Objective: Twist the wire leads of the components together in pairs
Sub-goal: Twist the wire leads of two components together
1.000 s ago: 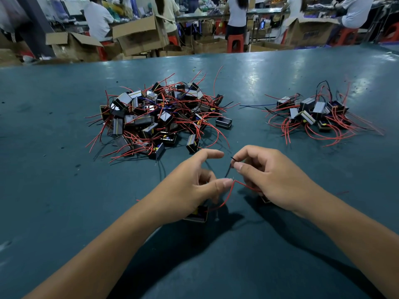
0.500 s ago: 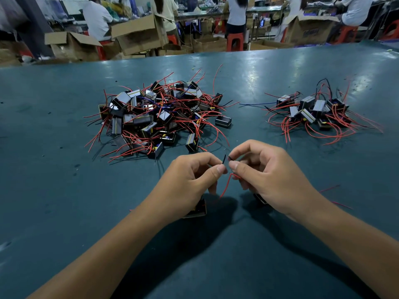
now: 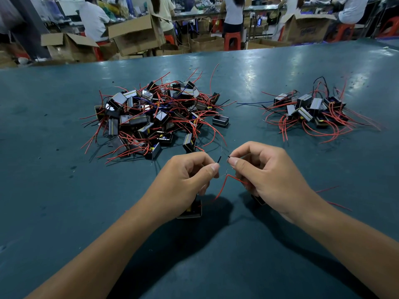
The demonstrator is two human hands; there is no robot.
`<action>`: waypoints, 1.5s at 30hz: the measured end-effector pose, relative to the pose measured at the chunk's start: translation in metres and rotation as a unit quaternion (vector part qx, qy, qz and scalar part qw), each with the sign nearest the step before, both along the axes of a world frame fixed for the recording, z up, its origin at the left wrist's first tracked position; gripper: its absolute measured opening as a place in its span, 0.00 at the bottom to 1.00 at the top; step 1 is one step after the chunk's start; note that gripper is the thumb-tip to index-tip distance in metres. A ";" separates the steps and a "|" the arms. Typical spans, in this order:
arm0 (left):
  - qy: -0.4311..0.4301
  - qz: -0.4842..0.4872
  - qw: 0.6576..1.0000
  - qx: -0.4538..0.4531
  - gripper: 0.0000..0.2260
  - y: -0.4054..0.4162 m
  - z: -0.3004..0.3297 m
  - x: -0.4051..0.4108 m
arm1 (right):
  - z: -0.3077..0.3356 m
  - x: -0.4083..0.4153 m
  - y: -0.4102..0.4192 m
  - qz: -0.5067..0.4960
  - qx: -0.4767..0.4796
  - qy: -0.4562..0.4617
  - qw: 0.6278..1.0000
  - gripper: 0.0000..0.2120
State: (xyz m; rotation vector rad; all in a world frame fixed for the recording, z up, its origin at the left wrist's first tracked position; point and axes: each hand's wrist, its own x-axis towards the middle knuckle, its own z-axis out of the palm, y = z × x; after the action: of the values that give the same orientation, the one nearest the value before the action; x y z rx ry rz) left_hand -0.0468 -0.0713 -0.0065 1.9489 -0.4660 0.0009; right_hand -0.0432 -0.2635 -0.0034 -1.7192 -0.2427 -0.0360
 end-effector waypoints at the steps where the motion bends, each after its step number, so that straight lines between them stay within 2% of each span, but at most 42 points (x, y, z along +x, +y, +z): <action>1: 0.001 0.003 1.000 -0.001 0.10 0.000 0.000 0.000 | 0.000 0.000 0.000 0.001 -0.003 -0.002 1.000 0.07; 5: 0.009 0.040 0.999 -0.008 0.09 0.000 -0.001 0.002 | 0.002 -0.002 -0.002 0.016 -0.007 -0.028 0.999 0.06; 10: 0.005 0.018 0.999 -0.047 0.06 -0.002 0.000 0.000 | 0.001 -0.004 -0.001 0.033 -0.042 -0.050 0.997 0.07; 15: -0.108 0.037 0.993 0.027 0.03 0.001 -0.002 -0.001 | 0.002 -0.004 -0.002 0.057 -0.044 -0.045 0.996 0.07; 20: -0.207 0.070 0.967 0.134 0.09 0.007 0.001 0.000 | 0.001 -0.003 -0.003 0.074 -0.036 -0.032 0.996 0.07; 23: -0.226 0.068 0.958 0.163 0.12 0.010 0.002 0.002 | 0.001 -0.002 -0.004 0.085 -0.038 -0.031 0.995 0.07; 32: -0.073 -0.014 0.997 0.014 0.08 0.007 0.003 0.000 | 0.002 -0.002 -0.007 0.107 -0.070 -0.064 0.990 0.06; 37: 0.039 -0.009 0.996 -0.076 0.14 0.006 0.003 0.003 | 0.000 -0.002 -0.007 0.073 -0.059 -0.050 0.994 0.06; 41: 0.061 -0.009 0.994 -0.092 0.17 0.006 0.004 0.004 | -0.003 -0.003 0.000 0.016 0.021 0.019 0.999 0.03; 45: 0.042 -0.041 0.997 -0.050 0.15 0.002 0.001 0.000 | -0.001 -0.008 0.004 0.032 0.083 0.056 0.994 0.01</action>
State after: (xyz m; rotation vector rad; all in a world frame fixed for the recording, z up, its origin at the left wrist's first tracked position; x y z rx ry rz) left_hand -0.0468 -0.0695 -0.0055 1.8234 -0.4813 -0.1081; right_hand -0.0508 -0.2596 -0.0040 -1.5416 -0.2056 0.0856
